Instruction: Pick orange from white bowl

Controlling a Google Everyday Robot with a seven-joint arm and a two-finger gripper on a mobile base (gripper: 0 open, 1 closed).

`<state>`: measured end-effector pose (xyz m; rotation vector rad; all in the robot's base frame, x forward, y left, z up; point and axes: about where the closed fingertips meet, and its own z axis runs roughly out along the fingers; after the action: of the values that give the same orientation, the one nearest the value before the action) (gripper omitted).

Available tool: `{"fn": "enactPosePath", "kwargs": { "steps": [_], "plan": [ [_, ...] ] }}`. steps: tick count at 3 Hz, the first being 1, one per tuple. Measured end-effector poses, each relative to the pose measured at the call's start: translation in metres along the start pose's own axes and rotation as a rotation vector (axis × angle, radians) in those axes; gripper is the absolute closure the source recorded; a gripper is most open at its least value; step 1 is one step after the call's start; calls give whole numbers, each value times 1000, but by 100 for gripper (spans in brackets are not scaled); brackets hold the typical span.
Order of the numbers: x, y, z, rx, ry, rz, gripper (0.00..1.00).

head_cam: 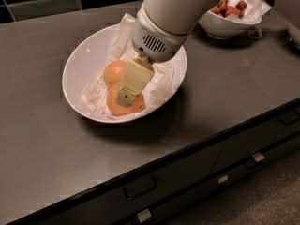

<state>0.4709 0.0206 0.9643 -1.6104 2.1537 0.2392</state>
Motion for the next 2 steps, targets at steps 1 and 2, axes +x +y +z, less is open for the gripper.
{"fn": "enactPosePath", "kwargs": {
  "steps": [1, 2],
  "plan": [
    [-1, 0, 16, 4, -18, 40, 18],
    [1, -2, 26, 28, -15, 81, 19]
  ]
}}
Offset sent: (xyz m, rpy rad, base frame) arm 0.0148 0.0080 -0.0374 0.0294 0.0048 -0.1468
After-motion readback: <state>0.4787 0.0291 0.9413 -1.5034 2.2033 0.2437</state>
